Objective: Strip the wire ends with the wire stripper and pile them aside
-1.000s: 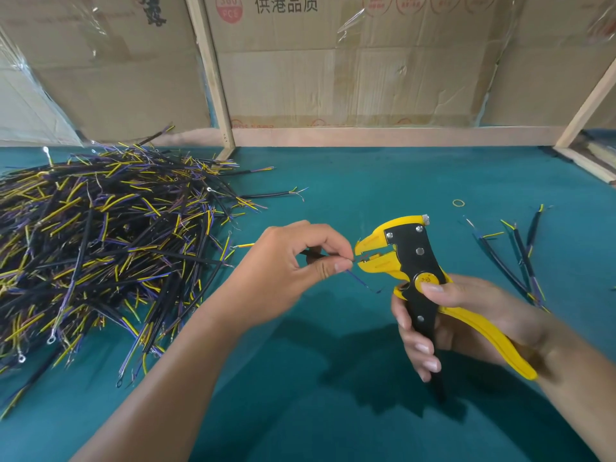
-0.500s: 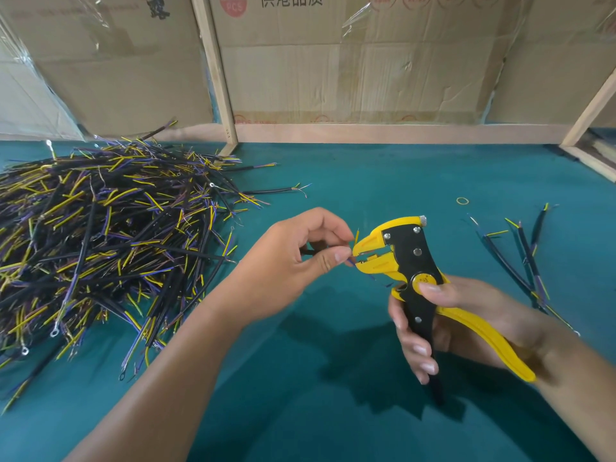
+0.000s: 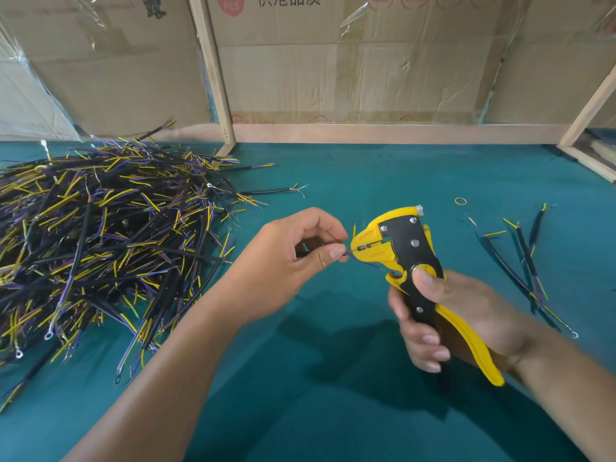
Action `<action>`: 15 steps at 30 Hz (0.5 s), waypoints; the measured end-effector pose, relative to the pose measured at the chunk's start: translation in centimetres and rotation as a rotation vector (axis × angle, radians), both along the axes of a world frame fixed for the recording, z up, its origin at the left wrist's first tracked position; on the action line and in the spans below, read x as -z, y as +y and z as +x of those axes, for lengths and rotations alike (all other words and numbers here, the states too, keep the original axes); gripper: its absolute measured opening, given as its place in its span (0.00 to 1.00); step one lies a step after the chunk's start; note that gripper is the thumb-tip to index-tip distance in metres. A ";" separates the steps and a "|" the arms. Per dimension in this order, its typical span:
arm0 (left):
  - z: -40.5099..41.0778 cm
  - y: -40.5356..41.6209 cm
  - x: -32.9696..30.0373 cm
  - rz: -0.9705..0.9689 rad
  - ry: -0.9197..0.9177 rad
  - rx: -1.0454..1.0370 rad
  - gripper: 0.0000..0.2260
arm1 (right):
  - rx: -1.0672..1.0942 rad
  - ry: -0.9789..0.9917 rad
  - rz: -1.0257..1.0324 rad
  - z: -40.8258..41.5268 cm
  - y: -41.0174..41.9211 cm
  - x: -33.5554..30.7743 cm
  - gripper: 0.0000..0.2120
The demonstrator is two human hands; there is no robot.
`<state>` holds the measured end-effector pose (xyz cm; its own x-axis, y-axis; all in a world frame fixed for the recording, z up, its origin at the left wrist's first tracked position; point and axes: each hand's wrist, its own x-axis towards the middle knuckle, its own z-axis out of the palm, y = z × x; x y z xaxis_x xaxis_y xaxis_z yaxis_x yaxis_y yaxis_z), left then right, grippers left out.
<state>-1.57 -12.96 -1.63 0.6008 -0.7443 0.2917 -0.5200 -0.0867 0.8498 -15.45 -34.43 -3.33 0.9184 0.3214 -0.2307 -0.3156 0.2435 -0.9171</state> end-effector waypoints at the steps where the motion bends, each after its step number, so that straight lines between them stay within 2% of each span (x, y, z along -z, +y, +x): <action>1: 0.1 0.0 0.0 0.007 -0.007 -0.012 0.05 | 0.011 -0.003 0.031 0.1 0.0 -0.1 0.27; 4: 0.4 0.1 0.3 0.051 -0.061 -0.043 0.02 | 0.028 -0.002 0.023 0.4 0.3 0.2 0.26; 8: 0.6 0.1 0.6 0.104 -0.111 -0.062 0.05 | -0.009 0.004 -0.009 0.5 0.2 0.4 0.25; 15: 0.6 0.1 0.9 0.072 -0.062 -0.028 0.04 | -0.032 0.008 0.034 0.2 0.2 0.3 0.21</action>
<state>-0.95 -12.85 -2.50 0.6043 -0.7478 0.2750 -0.5679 -0.1621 0.8070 -15.20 -34.24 -3.60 0.9057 0.3585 -0.2264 -0.3311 0.2644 -0.9058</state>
